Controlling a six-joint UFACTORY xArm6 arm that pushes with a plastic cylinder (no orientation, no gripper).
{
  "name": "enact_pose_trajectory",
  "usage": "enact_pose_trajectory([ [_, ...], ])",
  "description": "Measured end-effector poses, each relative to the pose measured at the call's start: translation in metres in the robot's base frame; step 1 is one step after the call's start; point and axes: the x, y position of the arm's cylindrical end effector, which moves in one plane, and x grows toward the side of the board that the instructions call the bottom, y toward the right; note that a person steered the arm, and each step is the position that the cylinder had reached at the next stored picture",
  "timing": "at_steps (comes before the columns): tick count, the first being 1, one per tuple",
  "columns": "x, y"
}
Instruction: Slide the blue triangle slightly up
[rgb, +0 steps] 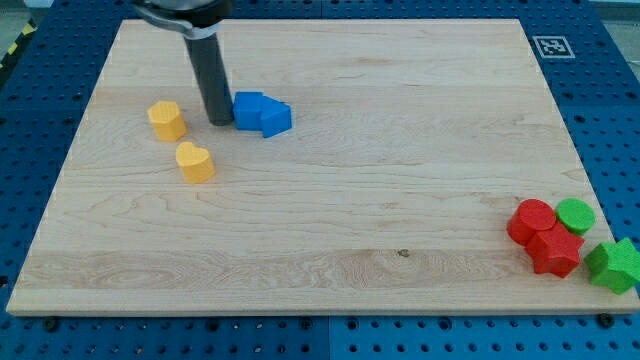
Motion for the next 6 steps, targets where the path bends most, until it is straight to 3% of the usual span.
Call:
enact_pose_trajectory([
  [2, -0.017, 0.030],
  [3, 0.010, 0.024],
  [5, 0.027, 0.097],
  [6, -0.006, 0.135],
])
